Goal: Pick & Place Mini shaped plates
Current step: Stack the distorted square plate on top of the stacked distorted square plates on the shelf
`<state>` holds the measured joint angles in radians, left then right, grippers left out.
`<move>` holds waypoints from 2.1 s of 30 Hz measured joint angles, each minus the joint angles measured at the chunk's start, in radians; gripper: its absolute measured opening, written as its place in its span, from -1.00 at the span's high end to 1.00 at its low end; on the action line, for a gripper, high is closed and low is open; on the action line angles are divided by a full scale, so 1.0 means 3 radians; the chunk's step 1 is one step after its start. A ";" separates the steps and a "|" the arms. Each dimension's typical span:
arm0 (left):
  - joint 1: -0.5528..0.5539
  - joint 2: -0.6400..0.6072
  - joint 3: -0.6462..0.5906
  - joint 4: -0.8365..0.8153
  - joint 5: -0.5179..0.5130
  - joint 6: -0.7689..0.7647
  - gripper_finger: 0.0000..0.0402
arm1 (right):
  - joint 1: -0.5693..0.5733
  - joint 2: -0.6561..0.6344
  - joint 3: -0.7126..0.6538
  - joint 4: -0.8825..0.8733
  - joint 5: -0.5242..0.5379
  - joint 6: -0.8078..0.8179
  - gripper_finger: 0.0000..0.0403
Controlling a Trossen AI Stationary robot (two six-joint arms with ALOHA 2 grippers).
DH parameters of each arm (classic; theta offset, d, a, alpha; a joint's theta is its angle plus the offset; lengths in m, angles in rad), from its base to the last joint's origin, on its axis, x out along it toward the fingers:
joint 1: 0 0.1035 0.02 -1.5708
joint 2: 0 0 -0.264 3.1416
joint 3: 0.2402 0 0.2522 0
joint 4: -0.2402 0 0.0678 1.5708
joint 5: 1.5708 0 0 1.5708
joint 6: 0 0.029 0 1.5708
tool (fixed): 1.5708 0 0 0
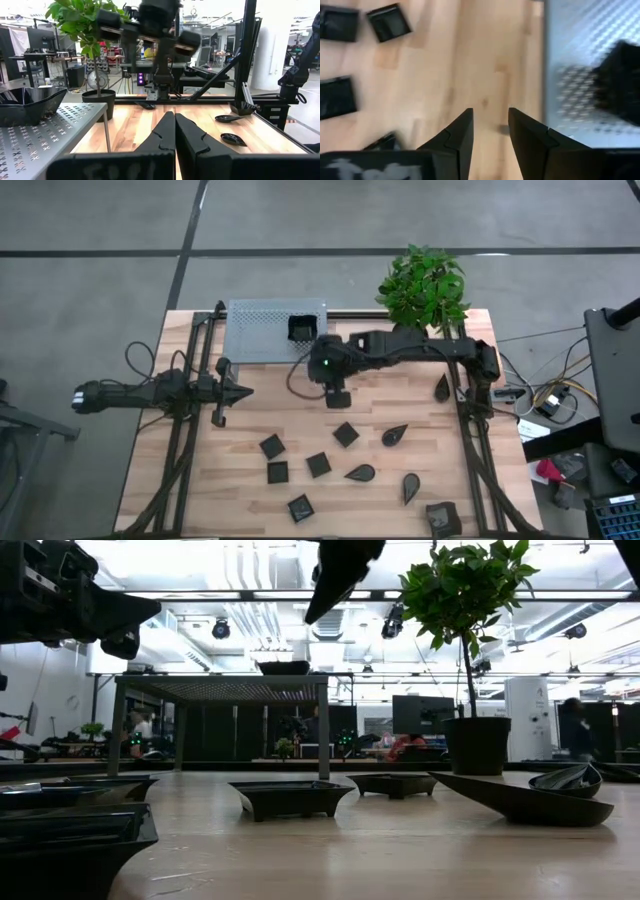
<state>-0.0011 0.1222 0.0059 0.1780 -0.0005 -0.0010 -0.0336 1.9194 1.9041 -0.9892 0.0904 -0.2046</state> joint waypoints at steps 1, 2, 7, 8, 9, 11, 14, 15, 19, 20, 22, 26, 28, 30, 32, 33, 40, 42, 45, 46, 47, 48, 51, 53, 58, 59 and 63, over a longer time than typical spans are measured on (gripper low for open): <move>0.0000 -0.0001 0.0000 0.0000 0.0000 0.0001 1.00 | 0.0047 0.0000 0.0000 -0.0053 -0.0003 0.0033 0.43; -0.0001 0.0000 0.0000 0.0000 0.0001 0.0000 1.00 | 0.0093 -0.0001 0.0000 -0.0115 -0.0002 0.0062 0.44; -0.0001 0.0000 0.0000 0.0000 0.0001 0.0001 1.00 | 0.0357 -0.0001 0.0000 -0.0550 -0.0063 0.0365 0.49; -0.0001 0.0000 0.0000 0.0000 0.0001 0.0000 1.00 | 0.0413 -0.0001 0.0000 -0.0632 -0.0071 0.0458 0.50; 0.0000 -0.0001 0.0000 0.0000 0.0001 0.0001 1.00 | 0.0472 -0.0002 -0.0001 -0.0701 -0.0075 0.0552 0.51; -0.0001 0.0000 0.0000 0.0000 0.0001 0.0001 1.00 | 0.0595 -0.0004 -0.0009 -0.0780 -0.0075 0.0698 0.53; 0.0000 0.0000 0.0000 0.0000 0.0001 0.0000 1.00 | 0.0769 -0.0005 -0.0010 -0.0865 -0.0070 0.0874 0.57; 0.0000 0.0000 0.0000 0.0000 0.0001 0.0000 1.00 | 0.0824 -0.0005 -0.0010 -0.0905 -0.0069 0.0942 0.58; -0.0001 -0.0001 0.0000 0.0000 0.0001 0.0000 1.00 | 0.1009 -0.0005 -0.0029 -0.1048 -0.0069 0.1356 0.62; -0.0001 0.0000 0.0000 0.0000 0.0000 0.0001 1.00 | 0.1049 -0.0005 -0.0043 -0.1075 -0.0067 0.1488 0.63; 0.0000 0.0000 0.0000 0.0000 0.0001 0.0001 1.00 | 0.1136 -0.0005 -0.0092 -0.1121 -0.0064 0.1818 0.65; 0.0000 -0.0001 0.0000 0.0000 0.0000 0.0001 1.00 | 0.1349 -0.0005 -0.0265 -0.1208 -0.0066 0.2508 0.67; 0.0000 -0.0001 0.0000 0.0000 0.0001 0.0001 1.00 | 0.1476 -0.0005 -0.0374 -0.1267 -0.0069 0.2870 0.67; 0.0000 0.0000 0.0000 0.0000 0.0000 0.0001 1.00 | 0.1611 -0.0005 -0.0490 -0.1283 -0.0115 0.3272 0.66; 0.0000 0.0000 0.0000 0.0001 0.0001 0.0000 1.00 | 0.1739 -0.0005 -0.0594 -0.1326 -0.0265 0.3666 0.64; -0.0001 0.0000 0.0000 0.0000 0.0001 0.0000 1.00 | 0.1805 -0.0005 -0.0635 -0.1319 -0.0358 0.3852 0.64; -0.0001 -0.0001 0.0000 0.0000 0.0000 0.0000 1.00 | 0.2262 -0.0006 -0.0908 -0.1278 -0.0679 0.5358 0.55; -0.0001 0.0000 0.0000 0.0001 0.0000 0.0000 1.00 | 0.2415 -0.0006 -0.0974 -0.1230 -0.0716 0.5837 0.51; 0.0000 -0.0001 0.0000 0.0001 0.0000 0.0001 1.00 | 0.2623 -0.0006 -0.1062 -0.1044 -0.0872 0.6510 0.41; -0.0001 0.0000 0.0000 0.0001 0.0000 0.0001 1.00 | 0.2688 -0.0006 -0.1088 -0.0962 -0.0922 0.6689 0.38; 0.0000 -0.0001 0.0000 0.0001 0.0001 0.0001 1.00 | 0.2749 -0.0006 -0.1109 -0.0870 -0.0964 0.6871 0.34; -0.0001 0.0000 0.0000 0.0001 0.0000 0.0001 1.00 | 0.2811 -0.0006 -0.1130 -0.0794 -0.1001 0.7058 0.31; -0.0001 -0.0001 0.0000 0.0001 0.0001 0.0001 1.00 | 0.3010 -0.0006 -0.1213 -0.0622 -0.1023 0.7553 0.26; -0.0001 0.0000 0.0000 0.0001 0.0000 0.0000 1.00 | 0.3135 -0.0006 -0.1291 -0.0453 -0.1065 0.7817 0.24; 0.0000 0.0000 0.0000 0.0001 0.0000 0.0001 1.00 | 0.3303 -0.0006 -0.1492 -0.0034 -0.1128 0.8123 0.24; -0.0001 0.0000 0.0000 0.0001 0.0000 0.0001 1.00 | 0.3305 -0.0006 -0.1540 0.0065 -0.1117 0.8120 0.25; 0.0000 -0.0001 0.0000 0.0001 0.0000 0.0001 1.00 | 0.3295 -0.0005 -0.1671 0.0307 -0.1079 0.8057 0.29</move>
<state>-0.0011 0.1219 0.0059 0.1783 -0.0004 -0.0008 0.9550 1.9179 1.4027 -0.8969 -0.2333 2.2125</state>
